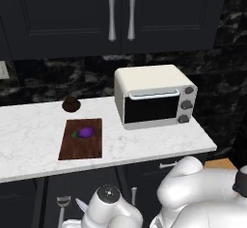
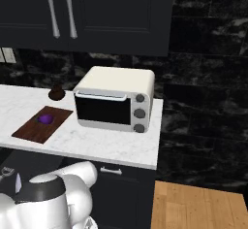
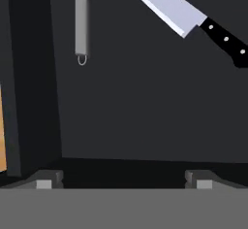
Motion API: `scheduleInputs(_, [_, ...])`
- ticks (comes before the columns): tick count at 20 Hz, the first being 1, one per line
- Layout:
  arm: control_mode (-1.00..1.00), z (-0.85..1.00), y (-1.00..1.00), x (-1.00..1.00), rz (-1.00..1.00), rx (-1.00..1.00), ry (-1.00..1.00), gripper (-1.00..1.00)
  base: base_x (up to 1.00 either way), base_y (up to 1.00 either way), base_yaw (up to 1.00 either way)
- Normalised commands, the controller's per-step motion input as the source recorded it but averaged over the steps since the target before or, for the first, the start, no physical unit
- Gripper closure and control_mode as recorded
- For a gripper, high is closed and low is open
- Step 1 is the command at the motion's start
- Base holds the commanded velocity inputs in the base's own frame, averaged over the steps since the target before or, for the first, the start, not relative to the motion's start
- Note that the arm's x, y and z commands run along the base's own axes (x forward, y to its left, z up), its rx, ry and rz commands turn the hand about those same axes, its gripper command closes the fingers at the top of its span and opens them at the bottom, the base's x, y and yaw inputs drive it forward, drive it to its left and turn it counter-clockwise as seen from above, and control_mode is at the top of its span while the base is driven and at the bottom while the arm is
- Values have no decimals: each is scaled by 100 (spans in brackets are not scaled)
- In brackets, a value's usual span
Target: Place the appropriate cutting tool for cutting the eggplant skin on the cutting board.
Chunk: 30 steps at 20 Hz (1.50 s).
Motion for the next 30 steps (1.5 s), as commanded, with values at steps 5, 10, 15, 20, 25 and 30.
scheduleInputs(5, [-100, 24, 0, 83, 1, 0, 0, -100, 0, 0, 0])
scheduleInputs(10, [-100, -2, 1, 37, 0, -3, -1, -100, 0, 0, 0])
scheduleInputs(15, [-100, -13, 0, 15, 0, -6, 4, -100, 0, 0, 0])
scheduleInputs(20, [-100, -15, 1, 24, 0, -11, 9, -100, 0, 0, 0])
scheduleInputs(25, [-100, -21, 2, 29, 0, -6, 4, -100, 0, 0, 0])
scheduleInputs(30, [-100, -23, 21, 8, 0, -7, 0, -100, 0, 0, 0])
